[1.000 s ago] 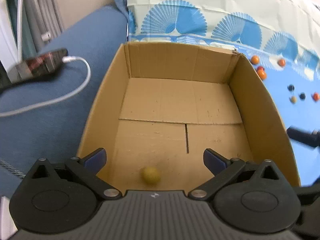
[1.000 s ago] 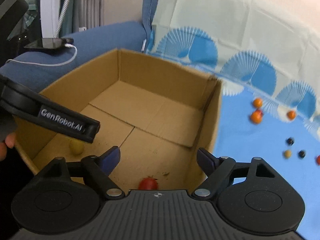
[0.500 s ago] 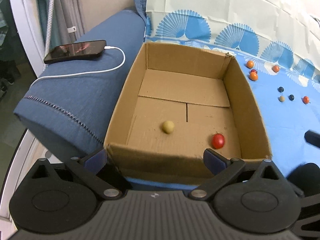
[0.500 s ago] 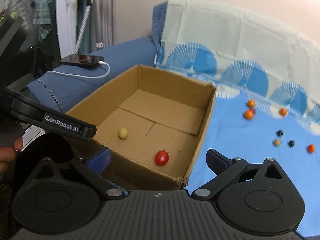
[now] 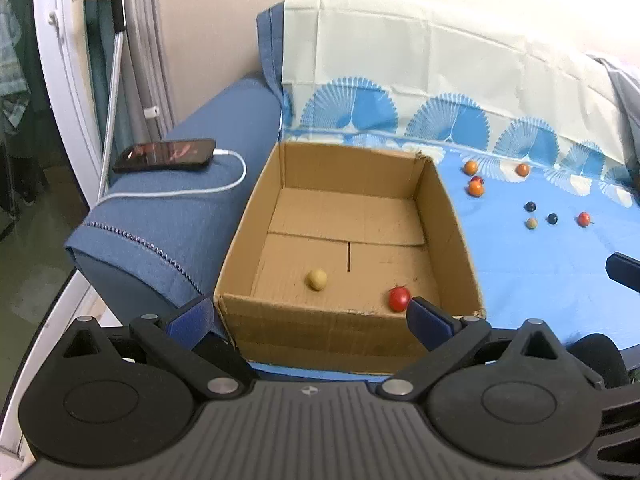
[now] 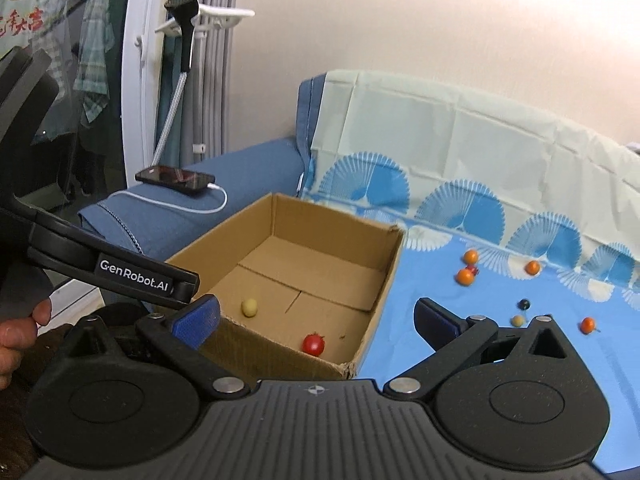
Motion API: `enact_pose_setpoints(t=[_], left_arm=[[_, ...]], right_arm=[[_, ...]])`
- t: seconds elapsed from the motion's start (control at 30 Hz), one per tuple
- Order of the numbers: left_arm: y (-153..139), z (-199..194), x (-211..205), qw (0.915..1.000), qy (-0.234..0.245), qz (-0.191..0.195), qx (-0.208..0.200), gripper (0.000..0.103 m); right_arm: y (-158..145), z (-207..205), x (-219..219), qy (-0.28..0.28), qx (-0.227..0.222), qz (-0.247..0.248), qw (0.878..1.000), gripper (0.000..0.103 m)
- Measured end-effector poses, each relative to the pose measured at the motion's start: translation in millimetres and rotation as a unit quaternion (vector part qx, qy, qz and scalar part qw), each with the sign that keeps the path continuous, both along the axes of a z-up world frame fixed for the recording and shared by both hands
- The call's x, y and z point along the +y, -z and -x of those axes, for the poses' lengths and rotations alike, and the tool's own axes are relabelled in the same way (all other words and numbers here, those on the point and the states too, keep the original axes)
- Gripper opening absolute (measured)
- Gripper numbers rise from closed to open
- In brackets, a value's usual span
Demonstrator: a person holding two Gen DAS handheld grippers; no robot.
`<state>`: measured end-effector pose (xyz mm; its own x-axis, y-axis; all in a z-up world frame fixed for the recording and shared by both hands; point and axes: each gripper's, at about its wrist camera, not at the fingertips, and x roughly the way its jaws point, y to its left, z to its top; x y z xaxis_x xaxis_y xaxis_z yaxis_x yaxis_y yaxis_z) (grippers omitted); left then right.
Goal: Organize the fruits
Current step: 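Lift both open tools out of the box back toward the fruits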
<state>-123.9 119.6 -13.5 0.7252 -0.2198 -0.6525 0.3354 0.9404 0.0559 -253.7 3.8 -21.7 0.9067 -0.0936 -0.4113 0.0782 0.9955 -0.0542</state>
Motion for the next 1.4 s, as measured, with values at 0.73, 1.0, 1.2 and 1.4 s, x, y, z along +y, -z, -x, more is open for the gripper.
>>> enact_pose_setpoints(t=[0.73, 1.0, 1.2, 1.4], left_arm=[[5, 7, 0, 0.9999, 0.002, -0.013, 0.008, 0.103], [11, 2, -4, 0.9995, 0.006, -0.024, 0.016, 0.103], [14, -2, -6, 0.9994, 0.007, -0.028, 0.022, 0.103], [19, -6, -9, 0.9989, 0.009, -0.036, 0.03, 0.103]], right_arm=[[6, 3, -5, 0.0, 0.001, -0.035, 0.999, 0.102], [11, -3, -10, 0.004, 0.014, -0.049, 0.999, 0.102], [14, -8, -13, 0.004, 0.021, -0.055, 0.998, 0.102], [19, -12, -16, 0.006, 0.028, -0.063, 0.998, 0.102]])
